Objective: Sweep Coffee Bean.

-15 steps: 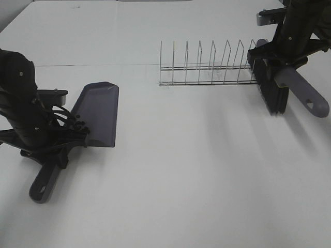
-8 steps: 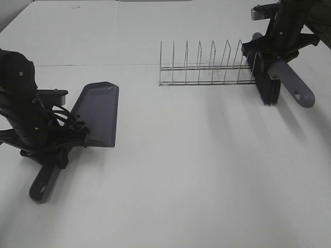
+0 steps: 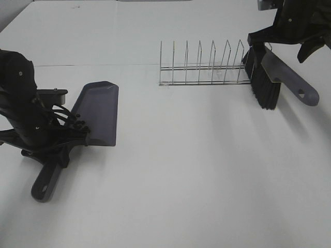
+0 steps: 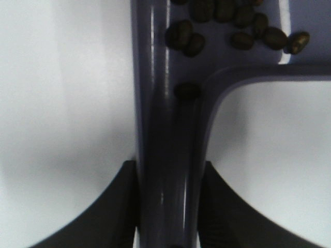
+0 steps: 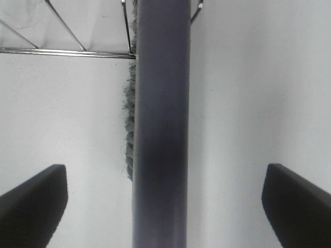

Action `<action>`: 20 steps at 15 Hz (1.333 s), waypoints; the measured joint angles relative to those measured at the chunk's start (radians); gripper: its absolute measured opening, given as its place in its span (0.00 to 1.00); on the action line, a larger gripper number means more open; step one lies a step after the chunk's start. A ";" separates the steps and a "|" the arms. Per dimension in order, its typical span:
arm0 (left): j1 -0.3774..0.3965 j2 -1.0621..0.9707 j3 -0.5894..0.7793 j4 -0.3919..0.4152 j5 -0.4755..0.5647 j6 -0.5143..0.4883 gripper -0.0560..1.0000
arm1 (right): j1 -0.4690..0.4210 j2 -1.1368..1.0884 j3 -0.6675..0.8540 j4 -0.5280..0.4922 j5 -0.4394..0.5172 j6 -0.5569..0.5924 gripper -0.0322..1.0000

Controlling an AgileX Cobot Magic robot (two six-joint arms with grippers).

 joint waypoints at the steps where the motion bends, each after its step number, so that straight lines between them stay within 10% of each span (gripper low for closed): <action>1: -0.006 -0.002 0.000 -0.019 -0.007 0.000 0.30 | 0.000 -0.020 -0.004 0.005 0.009 0.000 0.88; 9: -0.090 0.021 -0.026 -0.072 -0.022 -0.010 0.31 | 0.000 -0.067 -0.009 0.034 0.013 0.000 0.88; 13: -0.093 0.015 -0.034 -0.104 -0.025 -0.011 0.71 | 0.000 -0.092 -0.009 0.060 0.013 0.000 0.88; 20: -0.093 -0.202 -0.055 -0.008 0.085 -0.007 0.81 | 0.000 -0.254 0.132 0.122 0.012 -0.010 0.88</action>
